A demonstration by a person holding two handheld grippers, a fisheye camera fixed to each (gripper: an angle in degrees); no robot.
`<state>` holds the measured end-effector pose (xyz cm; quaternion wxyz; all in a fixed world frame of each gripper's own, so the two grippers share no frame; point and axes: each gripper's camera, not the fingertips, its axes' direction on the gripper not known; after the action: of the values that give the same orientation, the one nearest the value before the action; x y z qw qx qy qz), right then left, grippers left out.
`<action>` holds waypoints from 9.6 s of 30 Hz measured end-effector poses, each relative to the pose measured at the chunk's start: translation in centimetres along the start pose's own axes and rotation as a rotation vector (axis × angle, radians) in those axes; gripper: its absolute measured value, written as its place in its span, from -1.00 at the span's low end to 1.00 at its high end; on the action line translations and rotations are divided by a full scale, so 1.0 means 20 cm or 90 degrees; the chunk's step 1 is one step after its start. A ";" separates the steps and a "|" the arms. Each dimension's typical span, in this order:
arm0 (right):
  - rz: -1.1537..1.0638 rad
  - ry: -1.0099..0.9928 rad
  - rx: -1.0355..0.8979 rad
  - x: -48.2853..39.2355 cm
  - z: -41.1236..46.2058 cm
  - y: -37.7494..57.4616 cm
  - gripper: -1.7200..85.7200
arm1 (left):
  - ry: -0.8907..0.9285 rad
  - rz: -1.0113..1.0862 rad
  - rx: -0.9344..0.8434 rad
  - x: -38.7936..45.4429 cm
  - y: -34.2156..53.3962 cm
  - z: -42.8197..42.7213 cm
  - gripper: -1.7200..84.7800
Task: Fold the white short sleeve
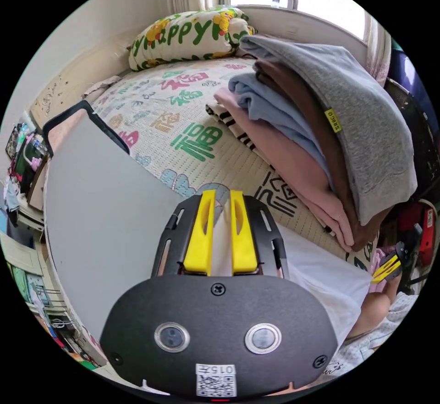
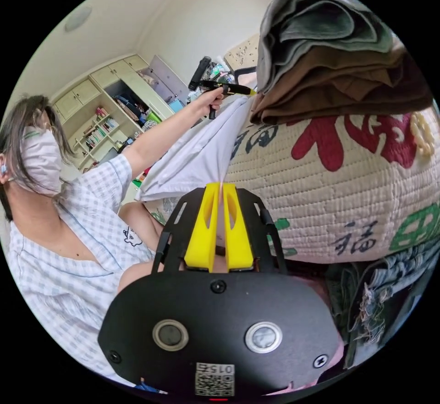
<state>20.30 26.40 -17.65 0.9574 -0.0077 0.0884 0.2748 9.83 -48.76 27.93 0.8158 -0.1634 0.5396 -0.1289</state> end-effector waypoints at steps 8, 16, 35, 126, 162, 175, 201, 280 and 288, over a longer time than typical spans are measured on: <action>-0.228 0.258 0.091 -0.88 0.06 -0.06 -0.96 | 0.064 -0.043 0.205 -0.25 0.63 -0.89 -0.92; -0.518 0.052 0.119 -1.75 0.54 -0.21 -0.91 | -0.021 -0.204 0.476 -0.74 1.69 -1.72 -0.95; -0.675 0.134 -0.320 -2.67 1.89 -0.32 -0.81 | 0.164 -0.440 0.162 -1.60 2.03 -1.59 -0.81; -0.052 0.155 0.083 -0.35 0.23 0.00 -0.78 | 0.028 -0.026 -0.090 0.49 -0.29 -0.01 -0.67; -0.479 -0.157 0.078 -1.46 0.26 -0.31 -0.95 | 0.335 -0.197 0.380 -0.94 0.65 -1.63 -0.96; -0.542 -0.214 -0.328 -2.12 1.56 -0.33 -0.95 | 0.388 -0.472 0.398 -1.92 1.90 -1.54 -0.98; -0.549 -0.230 -0.381 -2.33 1.71 -0.53 -0.91 | 0.326 -0.391 0.248 -1.72 1.94 -1.94 -0.80; -0.415 0.245 -0.809 -1.43 2.86 -3.22 -0.96 | -0.016 -0.287 0.147 -1.20 1.52 -1.54 -0.96; -0.455 -0.239 -0.641 -1.33 2.71 -3.25 -0.67 | 0.009 -0.298 0.159 -1.26 1.59 -1.52 -0.96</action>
<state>41.43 -39.23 38.15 0.8682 -0.4369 -0.2284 -0.0564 -26.87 -13.95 25.10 0.7741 -0.1809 0.4726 -0.3804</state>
